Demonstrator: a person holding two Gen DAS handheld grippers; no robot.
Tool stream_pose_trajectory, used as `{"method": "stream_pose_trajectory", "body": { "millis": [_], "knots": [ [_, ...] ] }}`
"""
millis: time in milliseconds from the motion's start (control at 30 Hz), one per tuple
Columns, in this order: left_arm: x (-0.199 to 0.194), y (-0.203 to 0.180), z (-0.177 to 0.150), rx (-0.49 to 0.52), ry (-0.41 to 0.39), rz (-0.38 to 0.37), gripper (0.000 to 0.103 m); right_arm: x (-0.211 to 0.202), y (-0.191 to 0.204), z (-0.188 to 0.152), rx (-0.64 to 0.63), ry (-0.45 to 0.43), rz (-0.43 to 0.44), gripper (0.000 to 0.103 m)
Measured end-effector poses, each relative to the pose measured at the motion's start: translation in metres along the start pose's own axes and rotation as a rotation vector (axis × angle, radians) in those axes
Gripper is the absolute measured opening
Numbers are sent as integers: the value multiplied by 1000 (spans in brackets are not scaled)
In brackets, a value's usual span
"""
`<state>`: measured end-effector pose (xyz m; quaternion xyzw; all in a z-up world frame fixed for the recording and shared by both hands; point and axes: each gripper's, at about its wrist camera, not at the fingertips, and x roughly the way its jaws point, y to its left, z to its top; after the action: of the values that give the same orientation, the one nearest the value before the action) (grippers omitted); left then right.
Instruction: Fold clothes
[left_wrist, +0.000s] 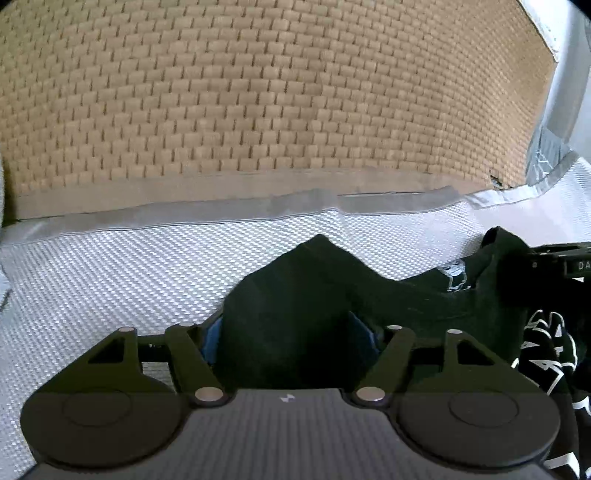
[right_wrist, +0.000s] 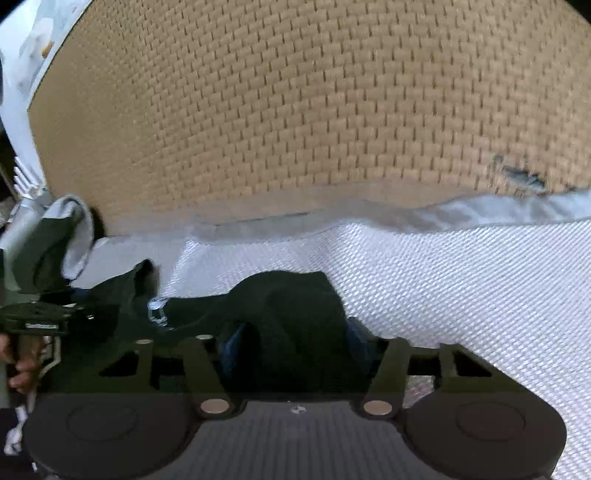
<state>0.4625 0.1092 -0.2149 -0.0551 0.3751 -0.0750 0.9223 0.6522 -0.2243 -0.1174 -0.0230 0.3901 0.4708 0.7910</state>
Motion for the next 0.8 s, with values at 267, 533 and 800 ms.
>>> {"method": "stream_pose_trajectory", "body": {
  "millis": [267, 533, 800],
  "knots": [
    [-43, -12, 3, 121, -175, -2, 9, -15, 28, 6, -162, -68, -6, 13],
    [-70, 6, -6, 16, -206, 8, 20, -40, 52, -5, -318, -256, -88, 26],
    [-53, 12, -30, 21, -29, 73, 27, -7, 6, -21, -67, 12, -45, 34]
  ]
}}
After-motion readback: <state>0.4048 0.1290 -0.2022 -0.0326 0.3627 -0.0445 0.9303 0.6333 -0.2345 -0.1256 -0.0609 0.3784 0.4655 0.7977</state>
